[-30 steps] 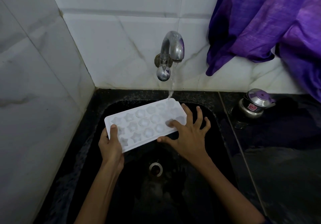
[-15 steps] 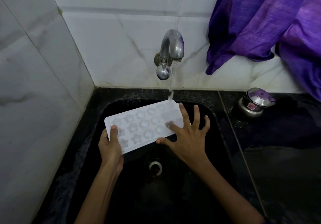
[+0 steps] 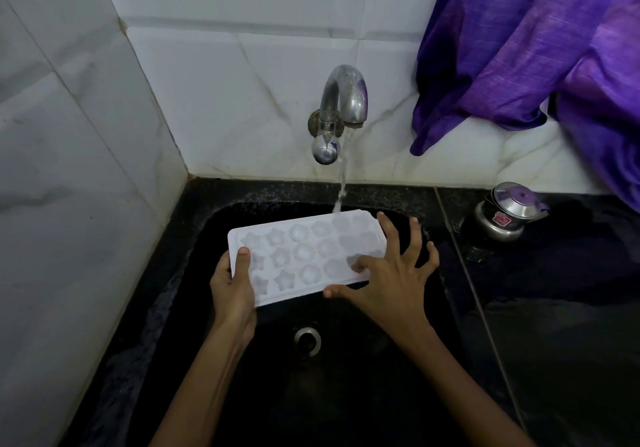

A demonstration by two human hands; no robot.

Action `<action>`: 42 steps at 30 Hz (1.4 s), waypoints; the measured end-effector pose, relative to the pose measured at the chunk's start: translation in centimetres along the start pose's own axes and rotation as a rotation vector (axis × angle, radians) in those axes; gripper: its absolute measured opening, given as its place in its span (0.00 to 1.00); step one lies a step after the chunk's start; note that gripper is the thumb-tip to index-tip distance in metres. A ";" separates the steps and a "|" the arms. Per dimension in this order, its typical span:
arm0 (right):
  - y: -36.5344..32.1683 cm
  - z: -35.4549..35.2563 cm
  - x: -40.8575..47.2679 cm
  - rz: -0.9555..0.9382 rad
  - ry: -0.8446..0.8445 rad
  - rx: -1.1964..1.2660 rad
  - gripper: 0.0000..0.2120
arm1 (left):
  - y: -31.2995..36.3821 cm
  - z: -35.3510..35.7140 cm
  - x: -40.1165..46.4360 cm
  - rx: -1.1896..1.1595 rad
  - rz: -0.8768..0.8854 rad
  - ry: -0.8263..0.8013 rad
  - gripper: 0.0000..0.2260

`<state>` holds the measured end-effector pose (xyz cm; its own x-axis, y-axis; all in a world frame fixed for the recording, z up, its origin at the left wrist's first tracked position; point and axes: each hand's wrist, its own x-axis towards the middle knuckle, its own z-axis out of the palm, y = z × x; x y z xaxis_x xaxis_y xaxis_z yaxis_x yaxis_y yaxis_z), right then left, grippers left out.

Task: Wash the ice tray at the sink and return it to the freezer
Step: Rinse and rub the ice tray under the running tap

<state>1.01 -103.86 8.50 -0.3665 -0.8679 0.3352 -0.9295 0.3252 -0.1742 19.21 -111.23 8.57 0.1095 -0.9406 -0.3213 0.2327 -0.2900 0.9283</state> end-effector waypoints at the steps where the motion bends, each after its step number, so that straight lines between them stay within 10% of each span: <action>1: 0.2 -0.4 0.1 0.045 -0.023 0.035 0.32 | -0.1 0.1 0.0 0.000 -0.010 -0.001 0.11; 10: -0.4 -2.5 2.9 0.035 -0.327 0.188 0.38 | -0.5 2.0 0.1 0.019 -0.040 -0.062 0.08; 42: -2.8 -0.1 3.7 -0.107 -0.197 0.020 0.44 | -0.3 0.4 -0.3 -0.024 -0.102 -0.062 0.12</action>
<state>2.21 -107.96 10.29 -0.2491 -0.9542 0.1655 -0.9607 0.2219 -0.1667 18.68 -110.90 8.44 0.0240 -0.9159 -0.4007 0.2624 -0.3810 0.8866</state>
